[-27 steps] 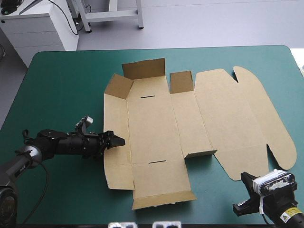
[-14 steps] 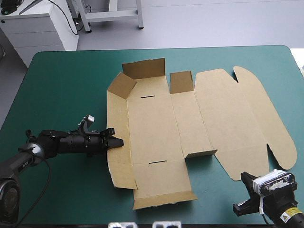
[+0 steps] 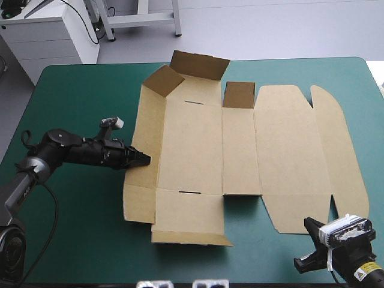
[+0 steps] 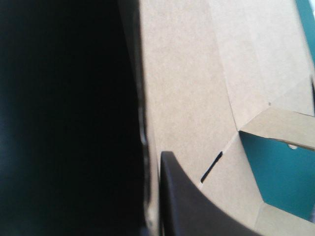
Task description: Fold the box
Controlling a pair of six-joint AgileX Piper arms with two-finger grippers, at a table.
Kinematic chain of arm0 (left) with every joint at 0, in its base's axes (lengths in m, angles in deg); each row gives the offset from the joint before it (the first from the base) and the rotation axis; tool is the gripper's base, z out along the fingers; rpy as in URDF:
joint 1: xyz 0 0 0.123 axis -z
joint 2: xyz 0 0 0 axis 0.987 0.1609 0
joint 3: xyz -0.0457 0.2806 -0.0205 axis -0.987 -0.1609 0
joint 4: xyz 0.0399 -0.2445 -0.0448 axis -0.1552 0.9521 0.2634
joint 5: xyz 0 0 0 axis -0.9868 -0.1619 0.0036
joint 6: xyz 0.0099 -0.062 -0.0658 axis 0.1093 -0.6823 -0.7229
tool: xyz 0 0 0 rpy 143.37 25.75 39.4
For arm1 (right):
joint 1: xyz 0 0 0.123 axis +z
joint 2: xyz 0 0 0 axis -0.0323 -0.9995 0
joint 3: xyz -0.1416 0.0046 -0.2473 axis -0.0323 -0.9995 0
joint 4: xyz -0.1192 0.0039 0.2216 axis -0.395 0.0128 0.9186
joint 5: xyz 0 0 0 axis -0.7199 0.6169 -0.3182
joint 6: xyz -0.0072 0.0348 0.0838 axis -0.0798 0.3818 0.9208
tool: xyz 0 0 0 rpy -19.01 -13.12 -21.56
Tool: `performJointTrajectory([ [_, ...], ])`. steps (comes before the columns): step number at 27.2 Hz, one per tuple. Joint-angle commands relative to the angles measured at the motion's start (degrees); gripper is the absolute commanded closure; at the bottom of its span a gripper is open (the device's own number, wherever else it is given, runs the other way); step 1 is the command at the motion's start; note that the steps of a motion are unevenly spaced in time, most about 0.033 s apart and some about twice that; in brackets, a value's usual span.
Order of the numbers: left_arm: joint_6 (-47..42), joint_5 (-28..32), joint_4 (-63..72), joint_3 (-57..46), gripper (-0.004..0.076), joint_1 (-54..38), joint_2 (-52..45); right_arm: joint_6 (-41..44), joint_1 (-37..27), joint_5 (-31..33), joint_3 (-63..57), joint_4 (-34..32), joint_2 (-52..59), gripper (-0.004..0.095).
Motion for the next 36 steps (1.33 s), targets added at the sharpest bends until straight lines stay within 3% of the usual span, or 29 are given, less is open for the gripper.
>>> performJointTrajectory([
  [1, -7.0, -1.7, -14.8, 13.1, 0.0732, 2.6, -1.7, -0.6, 0.2, -3.6, 1.5, 0.8, -0.7, 0.0928],
  [5, -5.4, -2.9, -24.6, 27.4, 0.0732, 6.9, -1.7, -0.6, 0.2, -3.6, 1.5, 1.0, -0.7, 0.0928],
  [14, -5.0, -1.7, -40.2, 40.7, 0.0732, 16.1, 2.5, -0.6, 0.2, -3.6, 1.5, 1.0, -0.7, 0.0928],
  [24, -6.6, 8.1, -66.8, 41.8, 0.0732, 31.1, 6.2, 0.7, 0.2, -3.9, 1.5, 1.0, -0.7, 0.0928],
  [36, -6.1, 20.6, -80.4, 36.4, 0.0732, 40.1, 6.3, 2.9, 0.2, -4.5, 1.6, 1.0, -0.7, 0.0928],
])
